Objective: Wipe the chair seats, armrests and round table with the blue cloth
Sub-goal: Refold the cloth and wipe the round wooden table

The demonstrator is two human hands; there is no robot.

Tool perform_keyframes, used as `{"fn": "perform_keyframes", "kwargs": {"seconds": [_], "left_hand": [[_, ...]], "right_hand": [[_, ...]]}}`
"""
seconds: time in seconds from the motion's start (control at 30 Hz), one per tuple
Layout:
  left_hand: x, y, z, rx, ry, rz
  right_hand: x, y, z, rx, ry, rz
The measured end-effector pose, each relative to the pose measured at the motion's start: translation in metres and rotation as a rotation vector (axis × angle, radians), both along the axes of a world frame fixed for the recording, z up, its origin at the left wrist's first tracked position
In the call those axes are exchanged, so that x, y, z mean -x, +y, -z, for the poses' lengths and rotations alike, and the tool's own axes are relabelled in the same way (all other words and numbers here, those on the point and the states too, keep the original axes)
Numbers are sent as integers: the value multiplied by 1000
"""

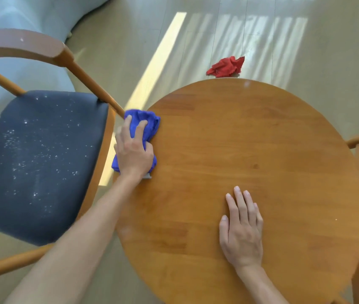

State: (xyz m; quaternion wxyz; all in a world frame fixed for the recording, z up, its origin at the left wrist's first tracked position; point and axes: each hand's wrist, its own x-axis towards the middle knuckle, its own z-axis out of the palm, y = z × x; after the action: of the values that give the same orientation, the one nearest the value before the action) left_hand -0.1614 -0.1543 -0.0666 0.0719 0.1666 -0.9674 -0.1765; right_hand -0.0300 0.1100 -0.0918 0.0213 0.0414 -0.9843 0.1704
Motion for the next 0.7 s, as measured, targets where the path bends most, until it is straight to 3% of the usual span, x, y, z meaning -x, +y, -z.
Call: {"fn": "perform_keyframes", "kwargs": {"seconds": [0.13, 0.23, 0.33, 0.4, 0.53, 0.7], "left_hand": [[-148, 58, 0, -15, -23, 49], [-235, 133, -9, -147, -120, -21], [-247, 208, -30, -410, -177, -93], [-239, 226, -40, -561, -125, -153], [-234, 153, -59, -793, -9, -225], [-226, 39, -44, -576, -22, -302]], "right_hand": [[-3, -1, -11, 92, -75, -4], [-1, 3, -24, 294, -169, 14], [-6, 17, -41, 555, -233, 89], [-25, 28, -54, 590, -175, 163], [-87, 2, -65, 477, -212, 130], [-114, -89, -53, 135, -289, 194]]}}
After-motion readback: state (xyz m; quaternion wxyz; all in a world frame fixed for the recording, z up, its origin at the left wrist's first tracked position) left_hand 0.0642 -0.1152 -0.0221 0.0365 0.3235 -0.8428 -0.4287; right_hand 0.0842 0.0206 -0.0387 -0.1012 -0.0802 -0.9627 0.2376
